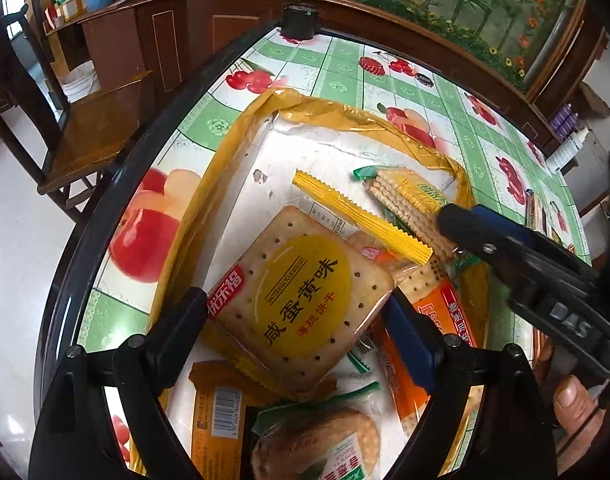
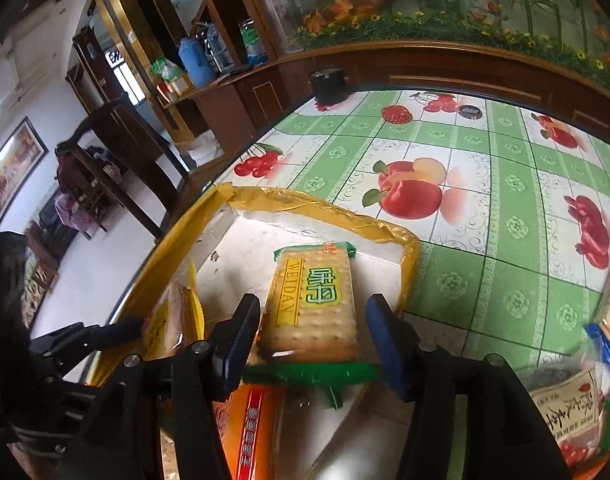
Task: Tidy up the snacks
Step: 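Lower the yellow pack into the tray and open the left gripper while the right holds the WEIDAN pack above, then open the right gripper to drop the WEIDAN pack, move both grippers to the pile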
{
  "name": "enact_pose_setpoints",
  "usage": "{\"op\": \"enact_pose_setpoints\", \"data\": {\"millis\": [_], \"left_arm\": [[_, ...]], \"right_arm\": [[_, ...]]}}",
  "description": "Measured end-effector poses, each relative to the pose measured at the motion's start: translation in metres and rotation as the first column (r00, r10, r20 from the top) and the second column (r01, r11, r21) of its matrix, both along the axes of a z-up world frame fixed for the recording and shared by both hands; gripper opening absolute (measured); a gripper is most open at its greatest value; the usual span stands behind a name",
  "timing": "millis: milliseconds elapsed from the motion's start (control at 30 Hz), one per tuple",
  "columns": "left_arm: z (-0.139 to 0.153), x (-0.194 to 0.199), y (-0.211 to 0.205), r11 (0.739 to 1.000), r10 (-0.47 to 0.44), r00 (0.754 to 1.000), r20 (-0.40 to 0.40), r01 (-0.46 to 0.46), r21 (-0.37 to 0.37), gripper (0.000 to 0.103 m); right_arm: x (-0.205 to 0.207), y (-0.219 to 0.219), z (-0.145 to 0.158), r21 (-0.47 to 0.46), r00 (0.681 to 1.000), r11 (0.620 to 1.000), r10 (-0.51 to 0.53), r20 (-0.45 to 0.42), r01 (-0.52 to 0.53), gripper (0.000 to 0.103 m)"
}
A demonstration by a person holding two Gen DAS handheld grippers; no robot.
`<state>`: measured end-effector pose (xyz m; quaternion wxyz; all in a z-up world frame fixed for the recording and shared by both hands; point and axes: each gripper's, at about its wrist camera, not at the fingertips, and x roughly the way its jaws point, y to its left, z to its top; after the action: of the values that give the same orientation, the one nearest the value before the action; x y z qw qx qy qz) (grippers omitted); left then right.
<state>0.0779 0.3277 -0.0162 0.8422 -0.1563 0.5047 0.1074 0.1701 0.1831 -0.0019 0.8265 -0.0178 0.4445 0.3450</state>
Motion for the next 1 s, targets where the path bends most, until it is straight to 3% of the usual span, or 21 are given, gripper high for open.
{"op": "enact_pose_setpoints", "data": {"millis": [33,133,300,600,1000], "left_arm": [[0.001,0.0,-0.001,1.0,0.001,1.0,-0.006,-0.001,0.006,0.089],[0.004,-0.002,-0.005,0.999,-0.002,1.0,-0.012,0.002,0.035,0.089],[0.009,-0.009,-0.009,0.999,0.006,1.0,-0.014,-0.006,0.048,0.089],[0.032,-0.029,-0.032,0.999,-0.001,0.998,0.066,-0.003,0.052,0.089],[0.051,-0.031,-0.106,0.991,-0.131,0.983,0.129,0.128,0.035,0.089]], "right_arm": [[-0.002,-0.002,0.003,0.005,1.0,1.0,0.001,0.003,-0.001,0.062],[-0.012,-0.014,0.014,-0.002,0.999,1.0,-0.024,0.045,0.025,0.086],[-0.023,-0.041,0.028,0.032,0.996,0.998,-0.06,0.059,0.058,0.087],[-0.046,-0.103,0.039,0.048,0.988,0.989,-0.141,0.069,0.138,0.087],[-0.07,-0.186,0.039,0.044,0.966,0.969,-0.247,0.079,0.244,0.087]]}}
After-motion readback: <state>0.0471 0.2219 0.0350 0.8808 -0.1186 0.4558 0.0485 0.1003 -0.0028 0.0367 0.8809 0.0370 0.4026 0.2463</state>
